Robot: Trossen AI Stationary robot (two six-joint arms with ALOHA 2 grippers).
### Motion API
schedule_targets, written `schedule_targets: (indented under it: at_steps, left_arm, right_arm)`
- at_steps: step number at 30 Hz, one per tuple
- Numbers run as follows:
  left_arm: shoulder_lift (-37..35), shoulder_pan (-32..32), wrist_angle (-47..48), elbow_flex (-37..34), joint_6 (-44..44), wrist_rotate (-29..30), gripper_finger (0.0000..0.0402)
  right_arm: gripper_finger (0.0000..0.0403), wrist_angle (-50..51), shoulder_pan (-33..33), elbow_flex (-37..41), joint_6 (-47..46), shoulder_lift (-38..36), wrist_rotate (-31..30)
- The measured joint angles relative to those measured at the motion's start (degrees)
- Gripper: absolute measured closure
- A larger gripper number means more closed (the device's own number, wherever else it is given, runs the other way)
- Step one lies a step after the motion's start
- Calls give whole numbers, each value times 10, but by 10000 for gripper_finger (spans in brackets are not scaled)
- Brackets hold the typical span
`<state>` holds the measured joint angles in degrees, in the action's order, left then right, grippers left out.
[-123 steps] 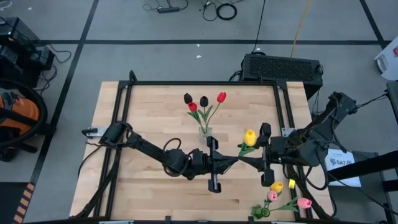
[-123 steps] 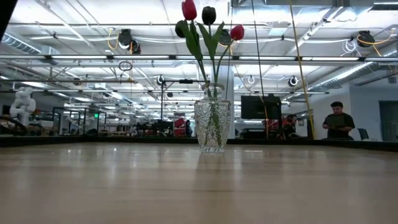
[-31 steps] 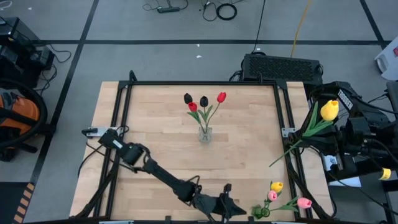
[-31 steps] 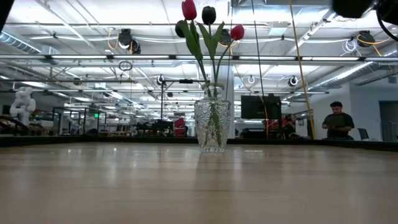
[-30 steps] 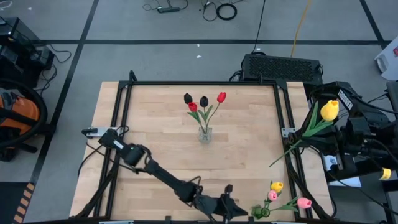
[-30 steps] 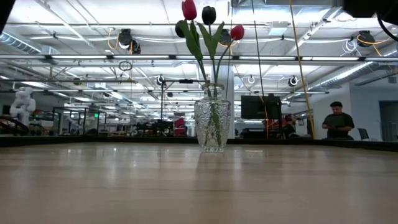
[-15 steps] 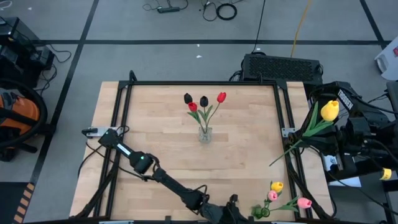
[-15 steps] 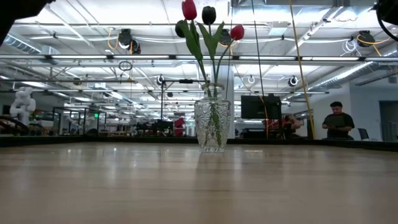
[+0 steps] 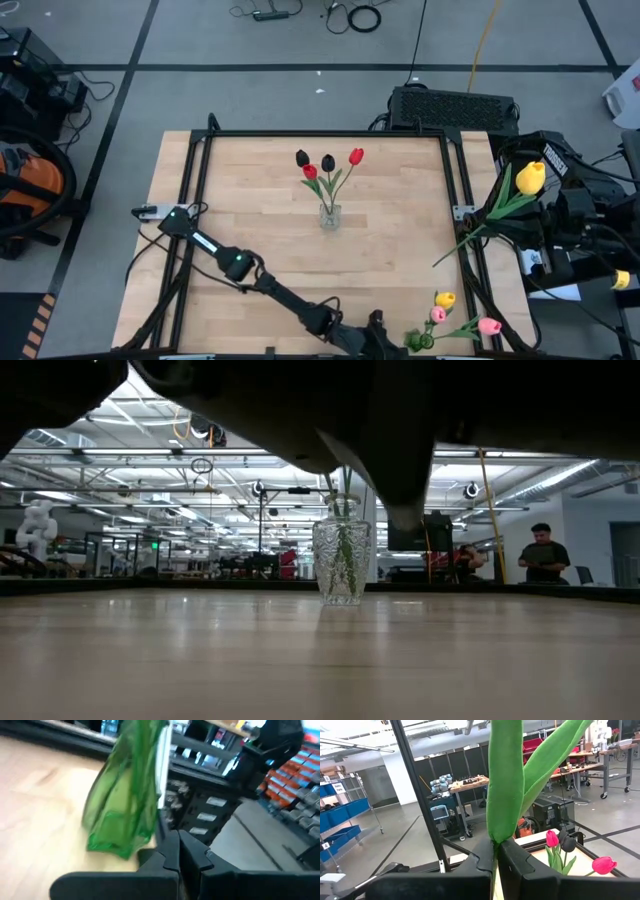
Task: Sort flowers into vase by color
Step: Put the yellow flower into the green vase
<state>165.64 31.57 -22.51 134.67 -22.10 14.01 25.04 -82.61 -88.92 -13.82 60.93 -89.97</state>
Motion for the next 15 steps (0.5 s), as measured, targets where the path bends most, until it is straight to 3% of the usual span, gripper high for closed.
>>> schedule_targets:
  at_steps: [8,15]
  left_arm:
    - [0,-22,48,0,0,43,401]
    - [-6,-37,26,0,1,42,401]
  right_arm:
    - [401,-27,0,0,-1,0,0]
    - [401,-217,-7,0,117,33,-1]
